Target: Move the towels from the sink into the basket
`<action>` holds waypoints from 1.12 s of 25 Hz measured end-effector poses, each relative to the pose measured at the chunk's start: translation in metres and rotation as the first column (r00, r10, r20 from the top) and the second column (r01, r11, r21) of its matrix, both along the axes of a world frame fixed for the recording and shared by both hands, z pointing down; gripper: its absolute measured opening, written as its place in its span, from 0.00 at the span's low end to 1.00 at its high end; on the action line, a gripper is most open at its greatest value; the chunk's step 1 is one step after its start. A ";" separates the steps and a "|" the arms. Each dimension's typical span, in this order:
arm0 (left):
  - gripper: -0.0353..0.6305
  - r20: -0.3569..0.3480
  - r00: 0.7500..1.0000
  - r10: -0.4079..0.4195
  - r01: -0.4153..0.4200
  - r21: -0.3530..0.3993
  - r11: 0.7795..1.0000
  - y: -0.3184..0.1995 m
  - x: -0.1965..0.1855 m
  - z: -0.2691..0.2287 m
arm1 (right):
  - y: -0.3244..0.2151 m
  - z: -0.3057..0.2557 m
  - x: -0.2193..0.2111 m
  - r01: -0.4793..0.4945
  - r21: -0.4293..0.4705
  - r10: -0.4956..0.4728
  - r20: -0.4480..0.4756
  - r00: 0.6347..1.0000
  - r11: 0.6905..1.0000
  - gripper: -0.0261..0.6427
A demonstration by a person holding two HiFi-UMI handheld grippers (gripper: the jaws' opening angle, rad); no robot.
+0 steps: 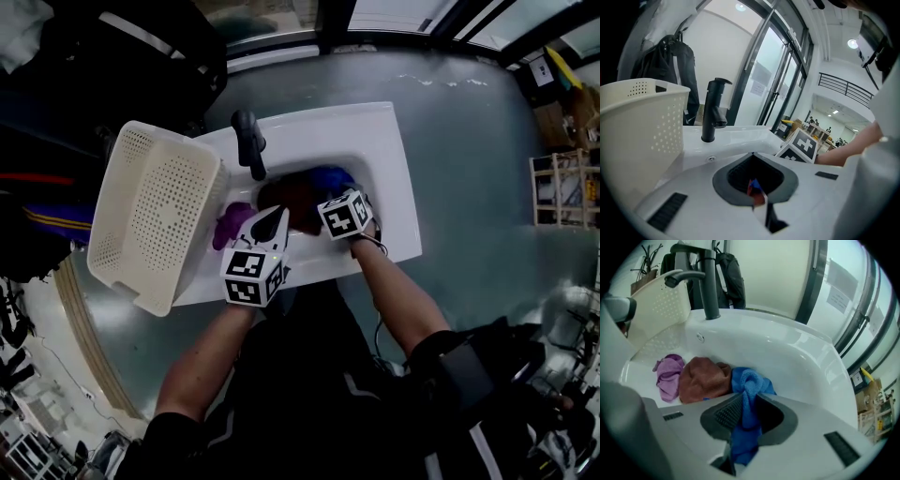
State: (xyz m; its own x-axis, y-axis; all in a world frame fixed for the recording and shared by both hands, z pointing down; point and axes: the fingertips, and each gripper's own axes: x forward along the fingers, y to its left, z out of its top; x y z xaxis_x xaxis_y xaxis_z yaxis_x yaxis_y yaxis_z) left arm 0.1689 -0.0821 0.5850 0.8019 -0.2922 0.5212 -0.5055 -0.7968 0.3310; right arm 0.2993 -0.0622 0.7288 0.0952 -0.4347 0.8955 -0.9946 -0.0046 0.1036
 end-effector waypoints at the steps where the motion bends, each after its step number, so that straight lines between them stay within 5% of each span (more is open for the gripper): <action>1: 0.06 -0.006 1.000 -0.002 0.002 0.004 1.000 0.001 0.000 -0.005 | 0.000 -0.008 -0.001 -0.004 0.017 0.004 0.008 1.000 1.000 0.17; 15: 0.06 -0.098 0.990 -0.100 0.111 0.111 0.988 -0.006 -0.029 -0.093 | -0.010 -0.164 -0.040 0.020 0.315 -0.072 0.156 0.985 0.949 0.17; 23: 0.06 -0.123 0.967 -0.224 0.241 0.153 0.958 -0.024 -0.057 -0.136 | -0.019 -0.248 -0.084 0.169 0.476 -0.304 0.221 0.927 0.863 0.17; 28: 0.06 -0.149 0.939 -0.309 0.332 0.167 0.928 -0.036 -0.078 -0.154 | -0.031 -0.284 -0.117 0.295 0.546 -0.475 0.223 0.851 0.784 0.17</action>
